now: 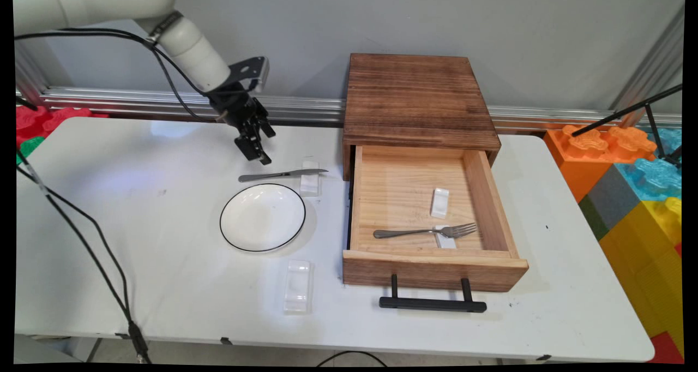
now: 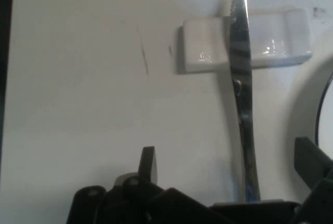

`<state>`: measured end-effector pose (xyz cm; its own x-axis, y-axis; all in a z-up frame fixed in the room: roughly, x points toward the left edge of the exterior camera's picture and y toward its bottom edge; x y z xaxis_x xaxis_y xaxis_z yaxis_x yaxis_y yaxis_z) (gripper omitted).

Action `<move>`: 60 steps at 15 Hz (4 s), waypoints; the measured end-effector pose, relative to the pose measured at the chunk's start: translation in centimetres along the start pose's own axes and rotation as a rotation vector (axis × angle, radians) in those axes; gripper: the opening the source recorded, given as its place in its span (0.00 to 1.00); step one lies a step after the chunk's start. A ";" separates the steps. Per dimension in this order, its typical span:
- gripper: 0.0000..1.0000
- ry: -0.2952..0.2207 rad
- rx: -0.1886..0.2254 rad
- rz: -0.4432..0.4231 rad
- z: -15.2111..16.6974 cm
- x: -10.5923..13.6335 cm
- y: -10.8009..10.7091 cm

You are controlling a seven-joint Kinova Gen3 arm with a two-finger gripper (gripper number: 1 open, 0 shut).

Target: Pick up the knife from the left of the white plate, then place the picked object into the drawer

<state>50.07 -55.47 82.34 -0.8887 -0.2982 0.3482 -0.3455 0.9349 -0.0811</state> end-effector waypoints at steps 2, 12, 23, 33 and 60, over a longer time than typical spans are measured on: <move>1.00 -0.001 -0.019 0.007 1.3 0.0 -0.4; 1.00 -0.002 -0.067 0.021 5.2 0.0 -0.9; 0.00 0.003 -0.059 0.037 6.4 0.2 -0.7; 0.00 0.004 -0.054 0.022 5.0 0.1 0.6; 0.00 0.107 -0.022 0.109 -9.2 25.8 10.4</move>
<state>26.28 -51.67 99.05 -0.8828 -0.1739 0.4363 -0.2415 0.9648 -0.1040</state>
